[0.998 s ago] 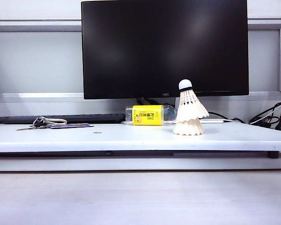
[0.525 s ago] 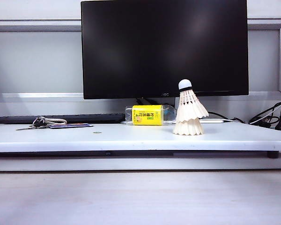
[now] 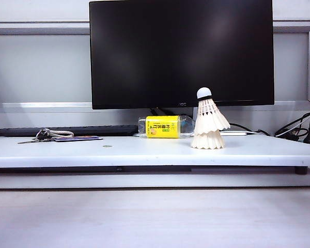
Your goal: Stack the badminton balls on the table vertically.
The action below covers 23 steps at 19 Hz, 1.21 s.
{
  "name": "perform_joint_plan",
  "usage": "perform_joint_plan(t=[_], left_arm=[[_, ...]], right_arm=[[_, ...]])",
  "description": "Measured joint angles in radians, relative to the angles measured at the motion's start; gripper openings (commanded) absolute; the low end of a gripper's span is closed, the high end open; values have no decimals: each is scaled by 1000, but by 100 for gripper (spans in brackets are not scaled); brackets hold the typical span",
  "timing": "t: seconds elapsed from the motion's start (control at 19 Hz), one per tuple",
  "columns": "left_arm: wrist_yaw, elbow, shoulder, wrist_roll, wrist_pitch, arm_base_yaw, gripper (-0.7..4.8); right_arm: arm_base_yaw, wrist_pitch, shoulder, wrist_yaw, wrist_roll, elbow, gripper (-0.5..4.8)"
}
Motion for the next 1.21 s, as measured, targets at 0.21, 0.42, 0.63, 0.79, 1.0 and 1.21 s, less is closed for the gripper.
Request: perform_joint_plan(t=[0.21,0.42,0.63,0.79,1.0,1.21], left_arm=[[0,-55,0,41,39,0,-6],[0,-92,0,64,85,0,-6],[0,-119,0,87,130,0,-6],[-19,-119,0,117,124,0,-6],[-45,-119,0,139,116,0,-5],[-112,-119,0,139,68,0,-6]], right_arm=[[0,55,0,45,-8,-48,-4],[0,78,0,48,-85,-61,-4],[0,79,0,48,-151,-63,-4],[0,80,0,48,-172,-64,-3],[0,80,0,48,-174,-64,-3],[0,80,0,47,-174,-64,-1]])
